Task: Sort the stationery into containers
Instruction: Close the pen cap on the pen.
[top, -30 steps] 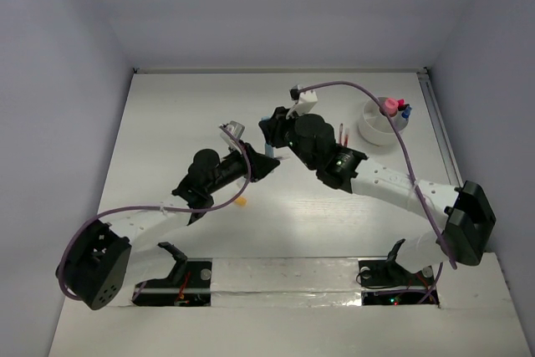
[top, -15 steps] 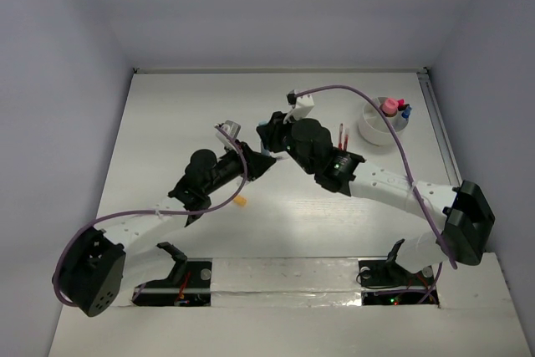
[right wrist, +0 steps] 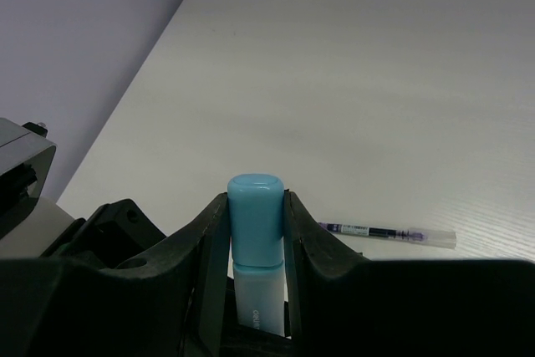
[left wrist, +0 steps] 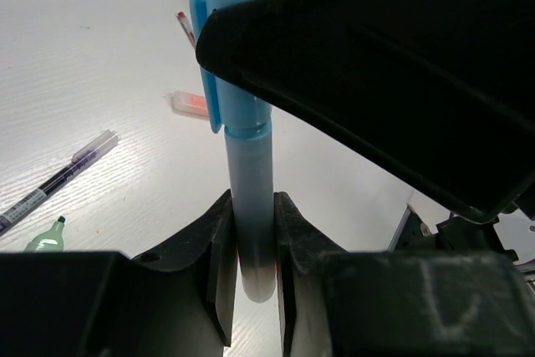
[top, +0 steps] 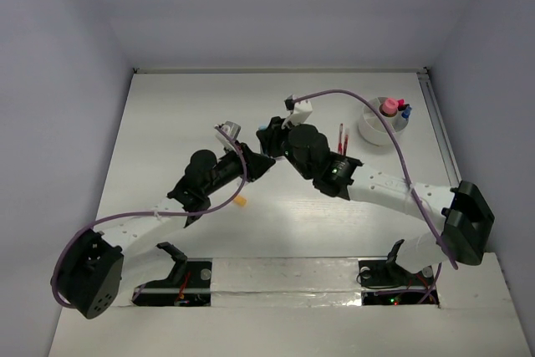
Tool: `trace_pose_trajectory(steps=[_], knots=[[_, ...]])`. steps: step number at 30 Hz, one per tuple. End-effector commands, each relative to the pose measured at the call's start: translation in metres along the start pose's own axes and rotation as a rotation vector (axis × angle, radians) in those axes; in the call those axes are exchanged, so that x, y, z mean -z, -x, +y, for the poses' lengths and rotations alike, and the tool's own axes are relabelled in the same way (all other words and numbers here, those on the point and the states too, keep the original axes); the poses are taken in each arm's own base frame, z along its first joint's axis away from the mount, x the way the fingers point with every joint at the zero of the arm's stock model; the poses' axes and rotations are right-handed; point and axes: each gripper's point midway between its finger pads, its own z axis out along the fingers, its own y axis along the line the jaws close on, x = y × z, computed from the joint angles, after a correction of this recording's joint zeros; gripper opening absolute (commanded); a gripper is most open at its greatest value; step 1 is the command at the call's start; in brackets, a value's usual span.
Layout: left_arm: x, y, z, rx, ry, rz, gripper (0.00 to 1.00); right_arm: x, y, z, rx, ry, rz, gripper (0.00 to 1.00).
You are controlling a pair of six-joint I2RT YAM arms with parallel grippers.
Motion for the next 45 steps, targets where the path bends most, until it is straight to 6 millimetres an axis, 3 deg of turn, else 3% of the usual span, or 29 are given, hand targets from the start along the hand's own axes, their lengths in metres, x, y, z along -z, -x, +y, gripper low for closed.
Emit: trace_pose_trajectory(steps=[1,13,25,38,45], knots=[[0.001,0.037,-0.017,-0.055,-0.04,-0.113,0.0,0.005,-0.008,0.005,0.011,0.0,0.003,0.07],[0.003,0.04,-0.016,-0.064,-0.028,-0.126,0.0,0.015,-0.038,0.017,0.108,-0.023,0.036,0.07],[0.014,0.056,-0.021,-0.072,-0.033,-0.184,0.0,0.033,-0.068,0.01,0.069,0.017,0.143,0.0],[0.017,0.073,-0.036,-0.076,-0.072,-0.227,0.0,0.059,-0.124,-0.013,0.035,0.013,0.311,0.0],[0.016,0.08,-0.038,-0.071,-0.067,-0.239,0.0,0.075,-0.175,-0.016,0.008,0.006,0.411,0.0]])
